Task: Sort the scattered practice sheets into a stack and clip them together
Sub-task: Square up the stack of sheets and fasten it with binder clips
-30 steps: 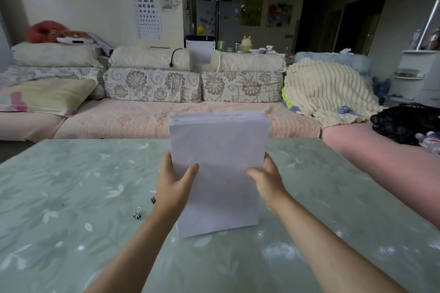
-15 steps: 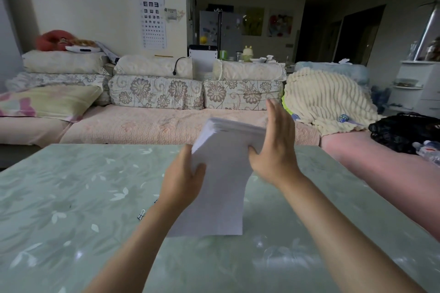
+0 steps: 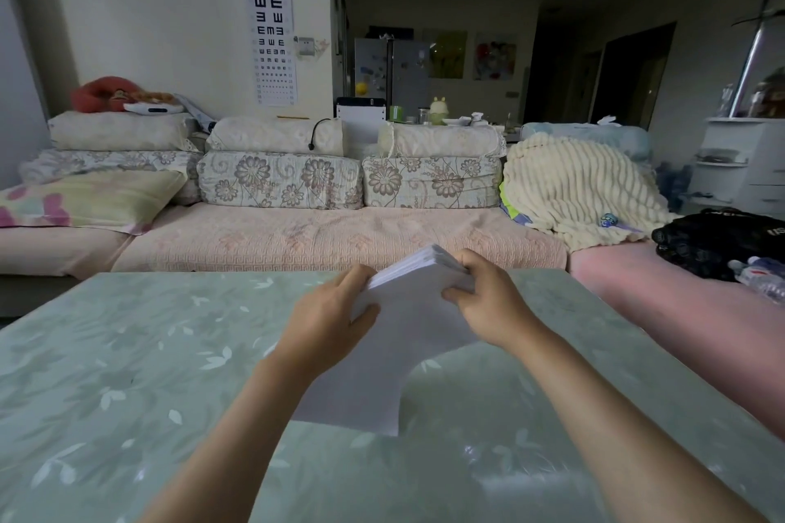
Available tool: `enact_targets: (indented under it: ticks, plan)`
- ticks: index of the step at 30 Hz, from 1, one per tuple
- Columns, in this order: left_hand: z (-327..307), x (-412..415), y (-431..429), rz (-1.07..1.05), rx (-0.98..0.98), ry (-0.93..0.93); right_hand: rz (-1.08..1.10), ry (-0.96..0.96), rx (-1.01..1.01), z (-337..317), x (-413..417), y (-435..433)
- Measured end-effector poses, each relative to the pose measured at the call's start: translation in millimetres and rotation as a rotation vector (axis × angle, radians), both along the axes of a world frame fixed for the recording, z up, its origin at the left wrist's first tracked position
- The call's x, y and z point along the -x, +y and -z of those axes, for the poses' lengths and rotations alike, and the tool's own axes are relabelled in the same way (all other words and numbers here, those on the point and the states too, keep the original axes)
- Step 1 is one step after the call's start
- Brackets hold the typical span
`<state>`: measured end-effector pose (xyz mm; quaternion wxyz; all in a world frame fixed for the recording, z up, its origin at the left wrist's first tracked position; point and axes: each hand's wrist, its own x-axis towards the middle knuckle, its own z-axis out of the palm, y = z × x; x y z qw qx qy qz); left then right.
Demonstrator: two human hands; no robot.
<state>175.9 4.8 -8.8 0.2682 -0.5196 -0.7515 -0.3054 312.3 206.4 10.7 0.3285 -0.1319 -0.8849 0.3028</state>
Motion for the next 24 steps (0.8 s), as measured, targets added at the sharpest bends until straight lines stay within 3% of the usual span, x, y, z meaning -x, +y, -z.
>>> enact_targets:
  ticks: [5, 7, 11, 14, 19, 24]
  plan:
    - [10, 35, -25, -0.349, 0.339, -0.177, 0.079, 0.133, 0.257, 14, -15, 32]
    - [11, 45, -32, -0.312, 0.217, -0.372, 0.109, 0.137, 0.356, 27, -21, 46]
    - [22, 36, -12, -0.005, -0.317, -0.852, 0.116, 0.168, 0.598, 63, -15, 56]
    - [41, 25, 10, 0.023, -0.575, -1.084, 0.107, 0.162, 0.687, 88, -4, 52]
    - [55, 19, 22, 0.005, -0.697, -1.154, 0.115, -0.014, 0.729, 116, 0, 52]
    - [46, 22, 30, 0.036, -0.759, -1.138, 0.215, 0.214, 0.665, 89, 4, 49]
